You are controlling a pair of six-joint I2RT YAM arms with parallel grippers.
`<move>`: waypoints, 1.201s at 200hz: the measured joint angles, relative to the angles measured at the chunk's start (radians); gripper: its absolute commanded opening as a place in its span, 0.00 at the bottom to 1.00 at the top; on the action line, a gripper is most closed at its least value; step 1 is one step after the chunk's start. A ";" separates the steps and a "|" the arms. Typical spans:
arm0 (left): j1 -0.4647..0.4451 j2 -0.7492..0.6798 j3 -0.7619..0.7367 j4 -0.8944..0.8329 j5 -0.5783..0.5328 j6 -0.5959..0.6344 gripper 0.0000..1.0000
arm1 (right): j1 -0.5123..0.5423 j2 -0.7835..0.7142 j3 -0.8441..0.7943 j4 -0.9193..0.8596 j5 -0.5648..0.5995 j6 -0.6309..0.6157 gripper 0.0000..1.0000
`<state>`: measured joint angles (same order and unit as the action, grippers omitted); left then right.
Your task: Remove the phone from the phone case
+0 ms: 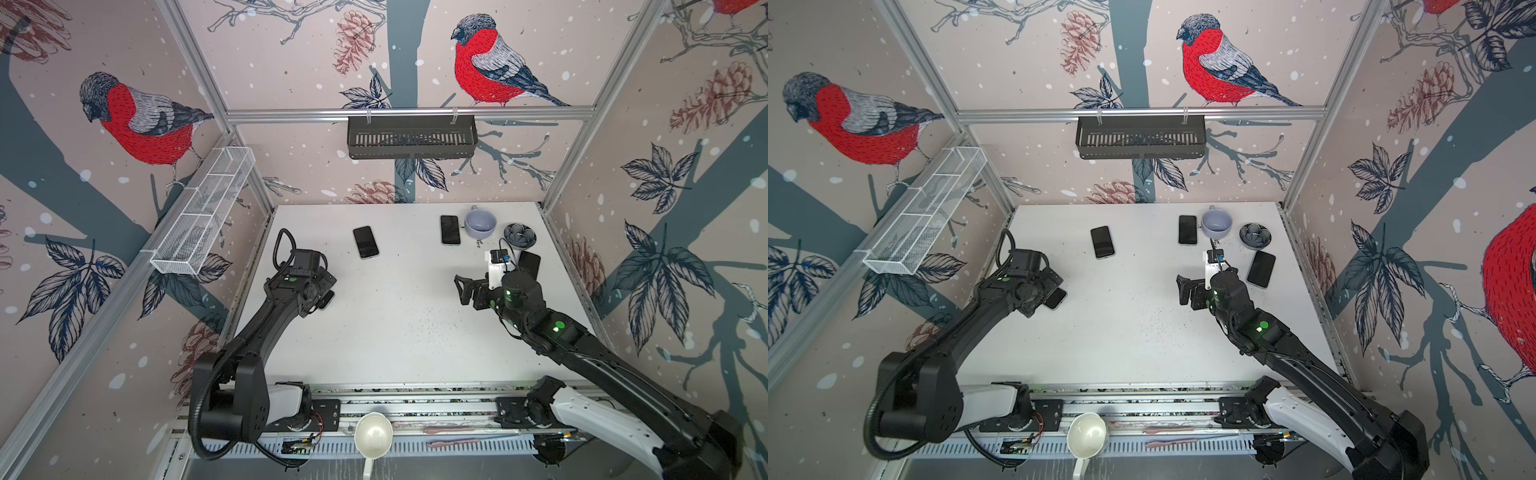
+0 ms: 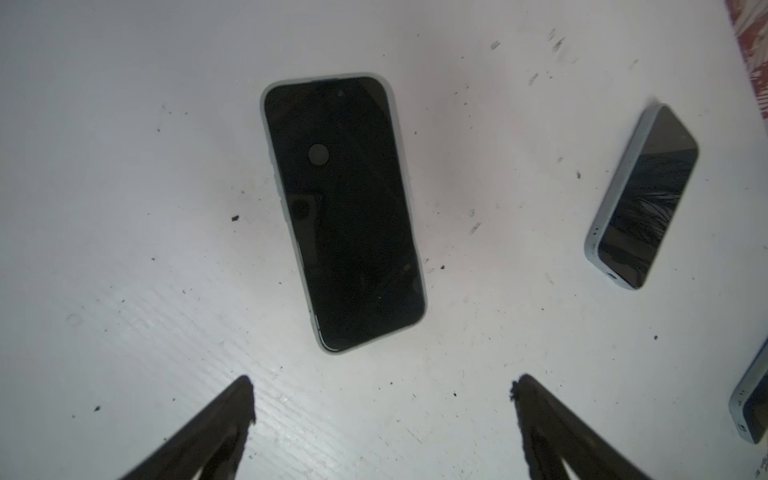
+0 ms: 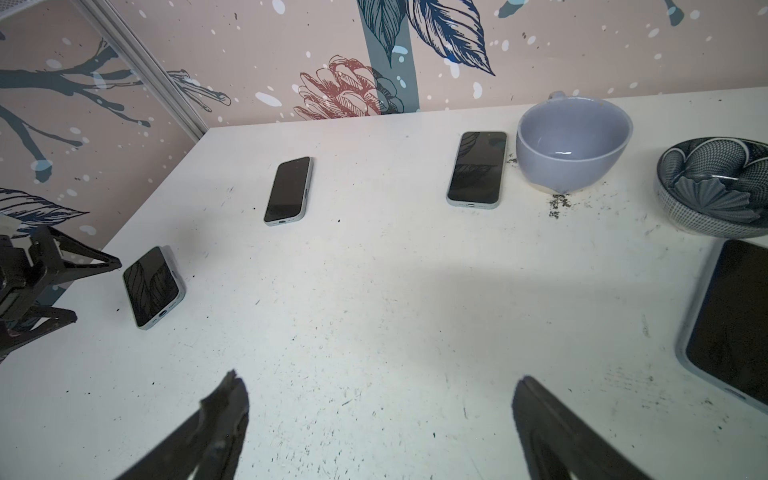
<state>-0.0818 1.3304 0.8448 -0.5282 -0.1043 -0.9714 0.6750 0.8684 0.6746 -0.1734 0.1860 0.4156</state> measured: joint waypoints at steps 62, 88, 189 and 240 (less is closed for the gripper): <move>0.053 0.298 0.134 -0.053 0.037 0.039 0.96 | 0.029 0.046 -0.006 0.027 -0.016 0.000 0.99; 0.054 0.364 0.157 -0.070 0.041 0.045 0.96 | 0.040 0.053 -0.008 0.037 -0.017 -0.001 0.99; 0.054 0.470 0.260 -0.085 0.001 0.026 0.95 | 0.063 0.112 -0.032 0.077 -0.018 -0.005 1.00; 0.084 0.509 0.303 -0.119 -0.031 0.003 0.95 | 0.064 0.121 -0.035 0.084 -0.019 -0.022 0.99</move>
<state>0.0021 1.8397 1.1473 -0.6472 -0.1349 -0.9688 0.7395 0.9890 0.6392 -0.0891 0.1673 0.3935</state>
